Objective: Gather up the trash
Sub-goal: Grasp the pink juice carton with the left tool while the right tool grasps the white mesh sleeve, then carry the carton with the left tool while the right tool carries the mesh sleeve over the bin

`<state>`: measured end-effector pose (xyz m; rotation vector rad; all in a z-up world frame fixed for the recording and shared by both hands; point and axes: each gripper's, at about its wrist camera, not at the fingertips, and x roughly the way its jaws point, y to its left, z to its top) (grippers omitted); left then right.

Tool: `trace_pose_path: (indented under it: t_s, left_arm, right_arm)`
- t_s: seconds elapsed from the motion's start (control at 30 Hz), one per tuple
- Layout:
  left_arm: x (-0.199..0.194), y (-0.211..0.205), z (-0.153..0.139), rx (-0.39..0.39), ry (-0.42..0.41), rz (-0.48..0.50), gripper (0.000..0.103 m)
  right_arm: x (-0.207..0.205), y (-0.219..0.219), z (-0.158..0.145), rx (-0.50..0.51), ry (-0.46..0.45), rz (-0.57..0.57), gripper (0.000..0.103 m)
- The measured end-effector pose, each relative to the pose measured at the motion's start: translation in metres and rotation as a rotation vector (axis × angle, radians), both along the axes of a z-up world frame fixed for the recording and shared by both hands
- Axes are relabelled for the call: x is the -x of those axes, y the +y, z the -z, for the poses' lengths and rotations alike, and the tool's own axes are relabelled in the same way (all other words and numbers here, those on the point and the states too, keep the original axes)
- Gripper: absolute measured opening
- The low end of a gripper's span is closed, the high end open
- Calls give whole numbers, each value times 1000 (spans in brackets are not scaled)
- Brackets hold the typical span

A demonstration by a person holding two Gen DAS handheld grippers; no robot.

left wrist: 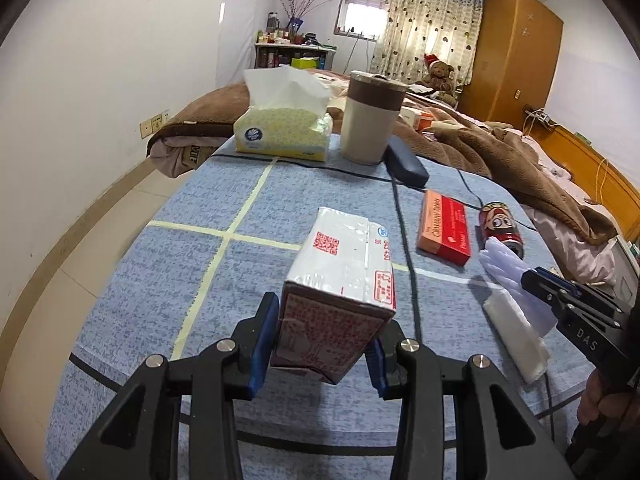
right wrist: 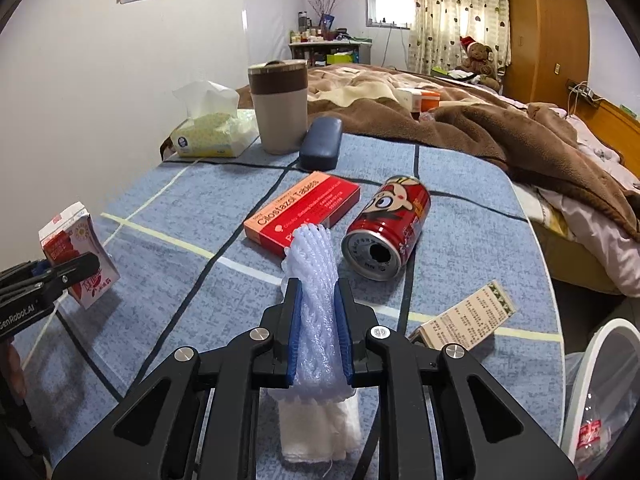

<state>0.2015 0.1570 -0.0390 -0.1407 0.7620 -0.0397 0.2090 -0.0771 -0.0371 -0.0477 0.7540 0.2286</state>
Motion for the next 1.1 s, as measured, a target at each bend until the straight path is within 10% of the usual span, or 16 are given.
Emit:
trace_pose_path:
  t_s: [1.1]
  left_arm:
    - [47, -117, -47, -18, -111, 231, 42]
  right_arm:
    - [56, -87, -37, -62, -122, 158, 17]
